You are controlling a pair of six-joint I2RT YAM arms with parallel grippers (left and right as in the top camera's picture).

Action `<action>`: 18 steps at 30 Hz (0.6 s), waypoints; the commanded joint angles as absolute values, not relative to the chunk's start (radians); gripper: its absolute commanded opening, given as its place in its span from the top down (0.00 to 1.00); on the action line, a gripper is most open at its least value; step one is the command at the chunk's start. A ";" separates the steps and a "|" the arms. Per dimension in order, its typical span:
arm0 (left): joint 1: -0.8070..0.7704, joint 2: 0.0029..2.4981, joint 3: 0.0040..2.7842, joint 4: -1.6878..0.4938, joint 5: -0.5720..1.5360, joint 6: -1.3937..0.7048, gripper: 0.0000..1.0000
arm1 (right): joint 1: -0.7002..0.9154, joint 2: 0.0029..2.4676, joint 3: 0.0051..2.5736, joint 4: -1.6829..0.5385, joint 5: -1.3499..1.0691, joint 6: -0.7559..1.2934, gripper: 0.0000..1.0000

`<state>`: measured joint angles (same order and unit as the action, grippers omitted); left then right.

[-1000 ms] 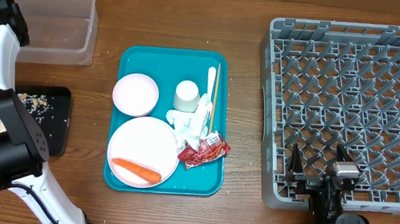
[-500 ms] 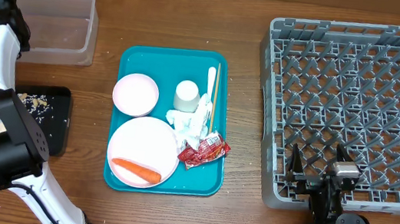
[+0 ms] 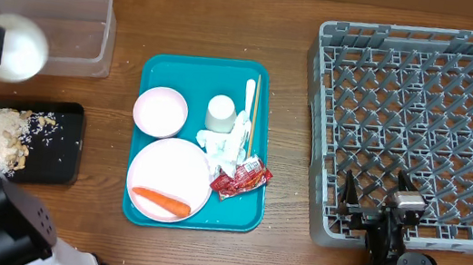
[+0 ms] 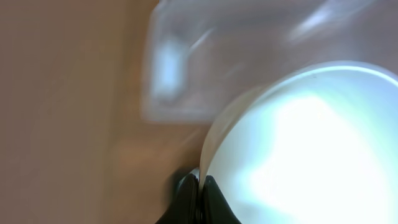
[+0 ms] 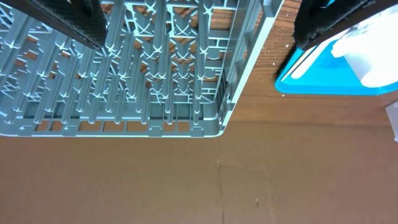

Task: Sort waste into correct bins and load items into the dishwasher rack
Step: 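Place the emptied bowl back on the teal tray, release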

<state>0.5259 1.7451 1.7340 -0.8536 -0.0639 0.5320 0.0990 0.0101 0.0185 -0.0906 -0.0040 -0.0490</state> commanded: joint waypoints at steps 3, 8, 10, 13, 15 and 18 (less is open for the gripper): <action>0.495 1.731 1.734 -0.818 0.864 0.463 0.96 | 0.098 0.003 0.008 -0.084 -0.010 -0.049 0.00; 0.365 1.785 1.734 -0.815 0.868 0.463 0.96 | 0.098 0.003 0.008 -0.084 -0.010 -0.049 0.00; 0.304 1.816 1.734 -0.807 0.833 0.462 0.96 | 0.098 0.003 0.008 -0.084 -0.010 -0.049 0.00; 0.184 1.888 1.734 -0.768 0.739 0.397 0.96 | 0.098 0.003 0.008 -0.084 -0.010 -0.049 0.00; 0.122 1.935 1.734 -0.721 0.667 0.323 0.96 | 0.098 0.003 0.008 -0.084 -0.009 -0.049 0.00; 0.048 1.994 1.734 -0.653 0.566 0.243 0.96 | 0.098 0.003 0.008 -0.084 -0.009 -0.049 0.00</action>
